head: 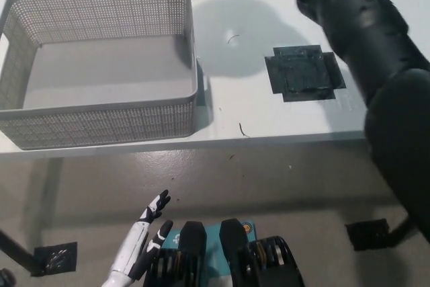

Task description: Use the right hand to pick up a 3d printing filament and place it into a container on the left side

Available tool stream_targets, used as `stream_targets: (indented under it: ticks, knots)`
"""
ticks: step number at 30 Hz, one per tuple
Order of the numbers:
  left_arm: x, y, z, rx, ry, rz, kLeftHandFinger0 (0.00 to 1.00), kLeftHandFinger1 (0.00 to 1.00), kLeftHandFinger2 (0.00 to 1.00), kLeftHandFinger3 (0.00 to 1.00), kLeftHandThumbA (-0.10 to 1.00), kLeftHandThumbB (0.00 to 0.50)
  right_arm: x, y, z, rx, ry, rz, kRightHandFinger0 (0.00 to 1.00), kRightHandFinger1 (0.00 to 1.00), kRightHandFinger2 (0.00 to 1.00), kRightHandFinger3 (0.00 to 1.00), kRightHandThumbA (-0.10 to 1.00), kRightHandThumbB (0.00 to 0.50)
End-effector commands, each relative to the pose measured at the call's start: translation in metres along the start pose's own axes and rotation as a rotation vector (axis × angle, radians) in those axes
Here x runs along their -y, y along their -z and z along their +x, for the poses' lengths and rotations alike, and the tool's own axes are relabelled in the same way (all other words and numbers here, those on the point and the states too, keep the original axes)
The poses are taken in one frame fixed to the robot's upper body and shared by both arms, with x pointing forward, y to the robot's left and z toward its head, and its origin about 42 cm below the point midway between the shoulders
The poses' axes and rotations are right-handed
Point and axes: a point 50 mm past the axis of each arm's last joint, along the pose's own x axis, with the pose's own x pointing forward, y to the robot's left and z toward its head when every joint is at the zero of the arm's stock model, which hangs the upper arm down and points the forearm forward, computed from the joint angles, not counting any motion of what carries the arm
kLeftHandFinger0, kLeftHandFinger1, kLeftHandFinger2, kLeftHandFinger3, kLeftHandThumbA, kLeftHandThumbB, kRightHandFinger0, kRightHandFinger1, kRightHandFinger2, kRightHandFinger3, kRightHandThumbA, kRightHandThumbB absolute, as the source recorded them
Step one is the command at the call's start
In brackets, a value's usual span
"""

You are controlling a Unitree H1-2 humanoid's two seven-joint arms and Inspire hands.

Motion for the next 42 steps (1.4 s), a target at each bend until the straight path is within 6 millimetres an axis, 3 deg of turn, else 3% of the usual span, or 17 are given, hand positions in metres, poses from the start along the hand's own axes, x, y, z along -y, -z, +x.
stream_targets:
  ticks: [1, 10, 11, 12, 14, 16, 17, 20, 22, 24, 25, 26, 27, 29, 31, 37, 42]
  knots:
    - [-0.002, -0.010, 0.005, 0.076, 0.018, 0.010, 1.00, 1.00, 1.00, 1.00, 1.00, 0.122, -0.075, -0.037, 0.001, 0.134, -0.129, -0.074, 0.00, 0.15, 0.71, 1.00, -0.10, 0.079]
    - [0.001, -0.012, 0.007, 0.070, 0.022, -0.001, 1.00, 1.00, 1.00, 1.00, 1.00, 0.135, -0.133, 0.009, 0.013, 0.161, -0.019, -0.415, 0.00, 0.24, 0.77, 1.00, -0.10, 0.111]
    - [0.000, -0.013, 0.007, 0.077, 0.025, 0.009, 1.00, 1.00, 1.00, 1.00, 1.00, 0.127, -0.142, 0.015, 0.013, 0.198, 0.015, -0.547, 0.00, 0.28, 0.78, 0.84, -0.10, 0.139]
    - [0.000, -0.012, 0.007, 0.077, 0.029, 0.012, 1.00, 1.00, 1.00, 1.00, 1.00, 0.138, -0.151, 0.019, 0.014, 0.216, 0.065, -0.715, 0.02, 0.32, 0.82, 0.86, -0.10, 0.134]
    - [-0.001, -0.012, 0.007, 0.081, 0.030, 0.012, 1.00, 1.00, 1.00, 1.00, 1.00, 0.136, -0.165, 0.028, 0.013, 0.261, 0.117, -0.922, 0.00, 0.39, 0.92, 0.65, -0.10, 0.131]
    - [-0.001, -0.012, 0.008, 0.084, 0.032, 0.016, 1.00, 1.00, 1.00, 1.00, 1.00, 0.144, -0.173, 0.036, 0.013, 0.296, 0.131, -1.004, 0.11, 0.60, 1.00, 0.72, -0.10, 0.151]
    - [0.000, -0.013, 0.008, 0.086, 0.034, 0.014, 1.00, 1.00, 1.00, 1.00, 1.00, 0.140, -0.177, 0.041, 0.013, 0.312, 0.132, -1.071, 0.17, 0.61, 0.98, 0.66, -0.10, 0.142]
    - [0.000, -0.015, 0.010, 0.088, 0.039, 0.020, 1.00, 1.00, 1.00, 1.00, 1.00, 0.143, -0.181, 0.049, 0.014, 0.346, 0.124, -1.188, 0.15, 0.53, 0.84, 0.76, -0.10, 0.156]
    - [-0.001, -0.015, 0.011, 0.087, 0.041, 0.026, 1.00, 1.00, 1.00, 1.00, 1.00, 0.149, -0.184, 0.053, 0.013, 0.363, 0.114, -1.226, 0.05, 0.41, 0.73, 0.68, -0.10, 0.167]
    - [-0.001, -0.016, 0.013, 0.092, 0.045, 0.032, 1.00, 1.00, 1.00, 1.00, 1.00, 0.148, -0.188, 0.057, 0.013, 0.371, 0.113, -1.264, 0.03, 0.42, 0.77, 0.73, -0.10, 0.188]
    - [-0.001, -0.016, 0.013, 0.093, 0.047, 0.033, 1.00, 1.00, 1.00, 1.00, 1.00, 0.155, -0.189, 0.059, 0.013, 0.376, 0.104, -1.290, 0.20, 0.62, 1.00, 0.94, -0.10, 0.198]
    - [-0.001, -0.017, 0.014, 0.094, 0.050, 0.033, 1.00, 1.00, 1.00, 1.00, 1.00, 0.163, -0.190, 0.060, 0.014, 0.367, 0.086, -1.301, 0.54, 0.90, 1.00, 0.99, -0.07, 0.212]
    - [-0.001, -0.017, 0.015, 0.093, 0.051, 0.034, 1.00, 1.00, 1.00, 1.00, 1.00, 0.167, -0.190, 0.060, 0.014, 0.352, 0.067, -1.304, 0.72, 1.00, 1.00, 1.00, 0.05, 0.222]
    - [-0.002, -0.018, 0.015, 0.089, 0.053, 0.041, 1.00, 1.00, 1.00, 1.00, 1.00, 0.175, -0.190, 0.062, 0.015, 0.257, -0.023, -1.291, 0.81, 1.00, 1.00, 1.00, 0.41, 0.320]
    - [-0.002, -0.018, 0.016, 0.089, 0.055, 0.045, 1.00, 1.00, 1.00, 1.00, 1.00, 0.161, -0.190, 0.062, 0.015, 0.214, -0.056, -1.339, 1.00, 1.00, 1.00, 1.00, 0.62, 0.391]
    - [-0.005, -0.020, 0.020, 0.101, 0.060, 0.063, 1.00, 1.00, 1.00, 1.00, 1.00, 0.151, -0.188, 0.055, 0.015, 0.177, -0.078, -1.409, 1.00, 1.00, 1.00, 1.00, 0.93, 0.416]
    - [-0.004, -0.019, 0.022, 0.100, 0.064, 0.051, 1.00, 1.00, 1.00, 1.00, 1.00, 0.152, -0.180, 0.042, 0.014, 0.163, -0.064, -1.405, 1.00, 1.00, 1.00, 1.00, 1.00, 0.437]
